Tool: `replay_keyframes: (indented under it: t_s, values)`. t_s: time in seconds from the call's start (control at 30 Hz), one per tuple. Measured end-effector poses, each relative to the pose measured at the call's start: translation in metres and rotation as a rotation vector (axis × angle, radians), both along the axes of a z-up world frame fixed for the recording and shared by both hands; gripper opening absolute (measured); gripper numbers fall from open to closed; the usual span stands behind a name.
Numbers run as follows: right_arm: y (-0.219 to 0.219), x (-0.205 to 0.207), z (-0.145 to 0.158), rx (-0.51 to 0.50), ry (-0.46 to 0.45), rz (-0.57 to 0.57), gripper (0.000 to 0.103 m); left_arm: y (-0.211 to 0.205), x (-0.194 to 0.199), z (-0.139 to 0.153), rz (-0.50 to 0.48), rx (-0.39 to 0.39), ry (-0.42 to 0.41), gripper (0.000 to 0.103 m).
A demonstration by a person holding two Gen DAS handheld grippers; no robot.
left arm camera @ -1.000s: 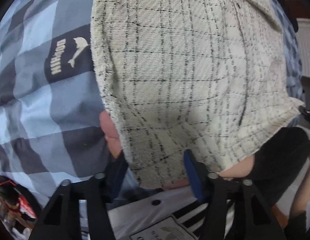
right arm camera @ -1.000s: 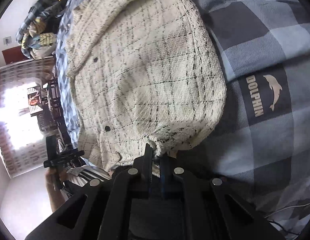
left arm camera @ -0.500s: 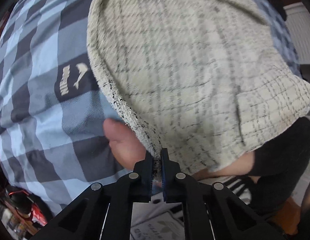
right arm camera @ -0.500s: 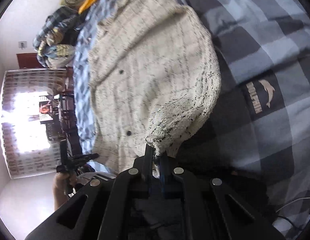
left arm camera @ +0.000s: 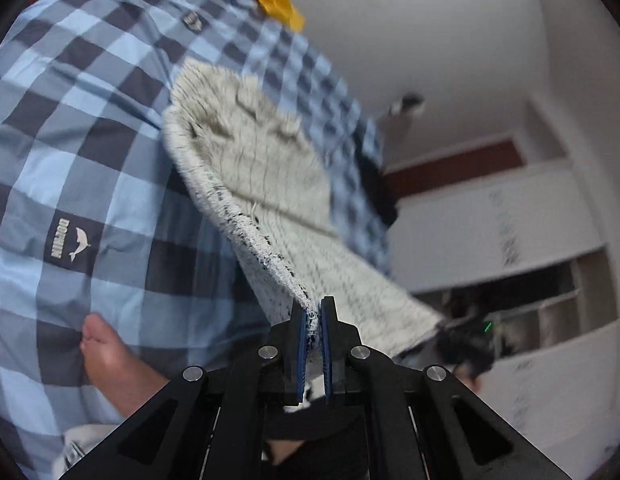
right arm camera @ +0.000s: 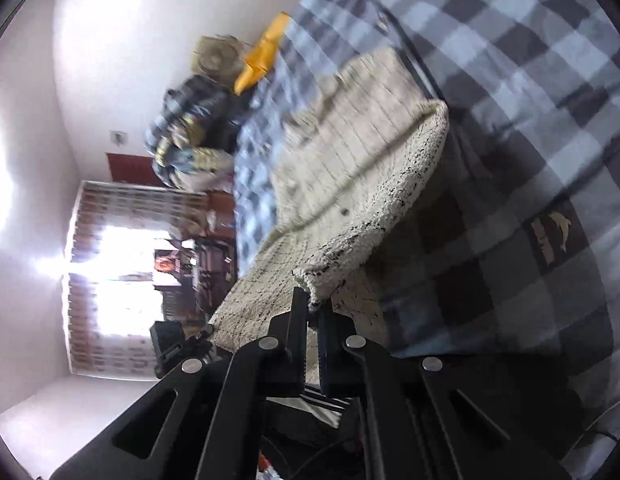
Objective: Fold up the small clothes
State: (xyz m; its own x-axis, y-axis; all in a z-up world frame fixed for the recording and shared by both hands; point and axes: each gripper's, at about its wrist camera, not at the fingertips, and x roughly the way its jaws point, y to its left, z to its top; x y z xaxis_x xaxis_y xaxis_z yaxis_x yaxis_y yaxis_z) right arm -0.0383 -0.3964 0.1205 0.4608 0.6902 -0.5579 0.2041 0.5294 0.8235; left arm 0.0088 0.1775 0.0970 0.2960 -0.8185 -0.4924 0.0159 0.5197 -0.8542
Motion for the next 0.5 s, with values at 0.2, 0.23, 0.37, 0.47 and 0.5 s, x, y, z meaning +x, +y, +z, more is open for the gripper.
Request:
replay_keyframes:
  t_s: [0.2,0.23,0.37,0.47,0.5]
  values:
    - [-0.004,-0.017,0.023,0.032,-0.075,-0.025,0.000,0.028,-0.022,-0.012,0.080,-0.124,0.013,0.005]
    - [-0.004,-0.020,0.027,0.056,-0.105,-0.027,0.000,0.031,-0.026,-0.015,0.080,-0.135,0.020,0.005]
    - [-0.003,-0.027,0.032,-0.077,-0.121,-0.033,0.000,0.031,-0.028,-0.043,0.111,-0.001,0.103,0.005]
    - [-0.005,-0.015,-0.005,-0.115,0.029,-0.042,0.000,0.029,-0.028,-0.055,0.112,0.051,0.122,0.005]
    - [-0.008,-0.011,-0.016,-0.176,0.092,-0.060,0.005,0.029,-0.028,-0.059,0.114,0.054,0.127,0.005]
